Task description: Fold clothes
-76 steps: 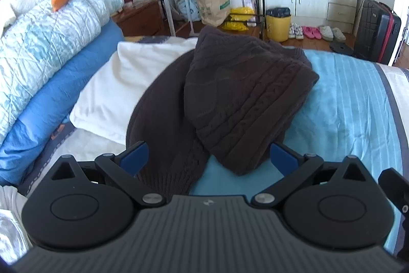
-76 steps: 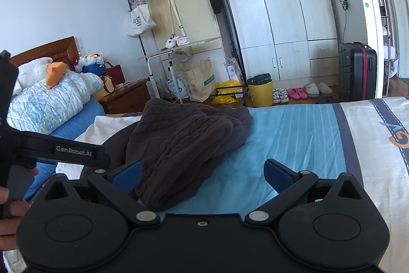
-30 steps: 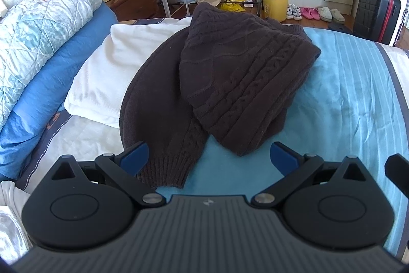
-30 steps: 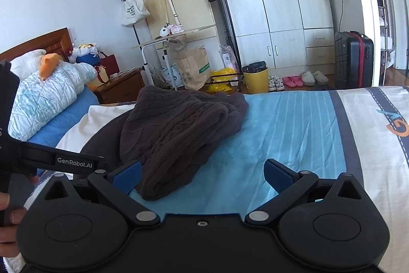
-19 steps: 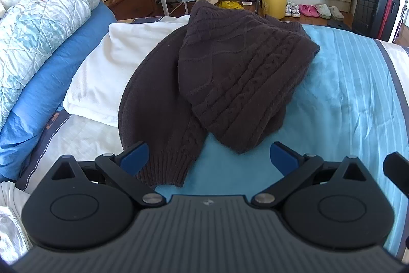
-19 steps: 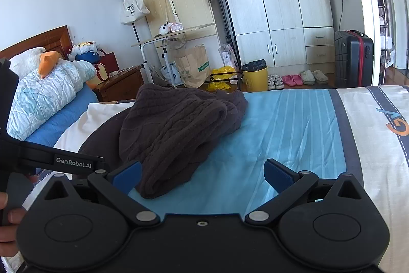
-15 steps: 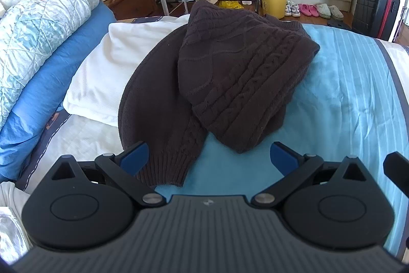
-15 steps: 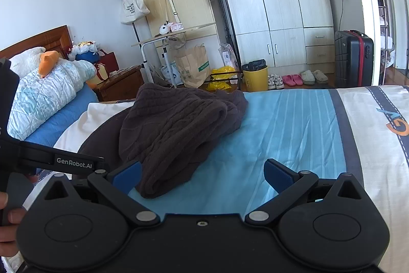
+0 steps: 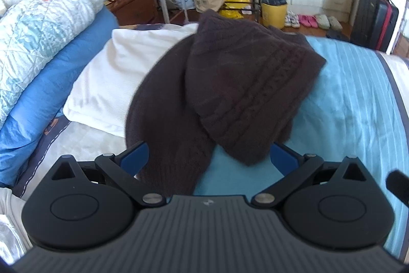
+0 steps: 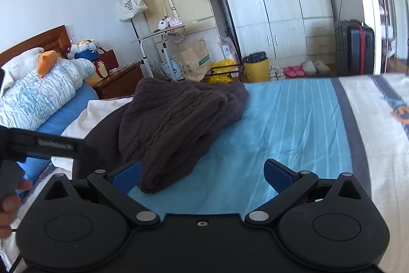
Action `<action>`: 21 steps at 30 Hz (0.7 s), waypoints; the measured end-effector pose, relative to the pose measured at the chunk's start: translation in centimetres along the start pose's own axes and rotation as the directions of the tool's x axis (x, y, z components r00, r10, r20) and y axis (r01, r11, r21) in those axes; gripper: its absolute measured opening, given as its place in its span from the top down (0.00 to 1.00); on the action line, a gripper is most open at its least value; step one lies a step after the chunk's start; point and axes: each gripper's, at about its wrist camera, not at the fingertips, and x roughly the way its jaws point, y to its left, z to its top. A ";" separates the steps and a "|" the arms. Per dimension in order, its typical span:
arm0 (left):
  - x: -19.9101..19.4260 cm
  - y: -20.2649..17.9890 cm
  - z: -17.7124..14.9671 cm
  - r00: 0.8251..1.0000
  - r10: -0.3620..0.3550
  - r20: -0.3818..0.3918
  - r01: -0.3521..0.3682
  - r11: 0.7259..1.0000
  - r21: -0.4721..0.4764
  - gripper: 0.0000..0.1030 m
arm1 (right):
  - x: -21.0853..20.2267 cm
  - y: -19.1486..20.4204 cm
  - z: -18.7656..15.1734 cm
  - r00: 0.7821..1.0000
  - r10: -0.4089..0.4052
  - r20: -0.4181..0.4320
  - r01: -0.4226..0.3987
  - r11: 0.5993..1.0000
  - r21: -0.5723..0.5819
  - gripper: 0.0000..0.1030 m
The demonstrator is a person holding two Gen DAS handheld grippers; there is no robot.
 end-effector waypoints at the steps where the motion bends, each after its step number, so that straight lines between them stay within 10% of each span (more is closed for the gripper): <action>1: 0.2 0.6 0.3 1.000 0.003 0.007 -0.003 1.000 -0.002 0.00 | 0.2 -0.2 0.0 1.000 0.007 -0.005 -0.007 1.000 0.015 0.00; 13: 8.2 9.6 5.7 0.998 -0.013 0.067 0.015 0.999 -0.036 0.00 | 7.8 -2.9 2.4 0.958 0.270 -0.096 -0.237 0.935 0.264 0.00; 21: 16.1 8.6 8.4 0.992 -0.025 0.123 0.023 0.999 0.024 0.00 | 17.3 -4.1 2.9 0.938 0.303 -0.170 -0.227 0.904 0.362 0.00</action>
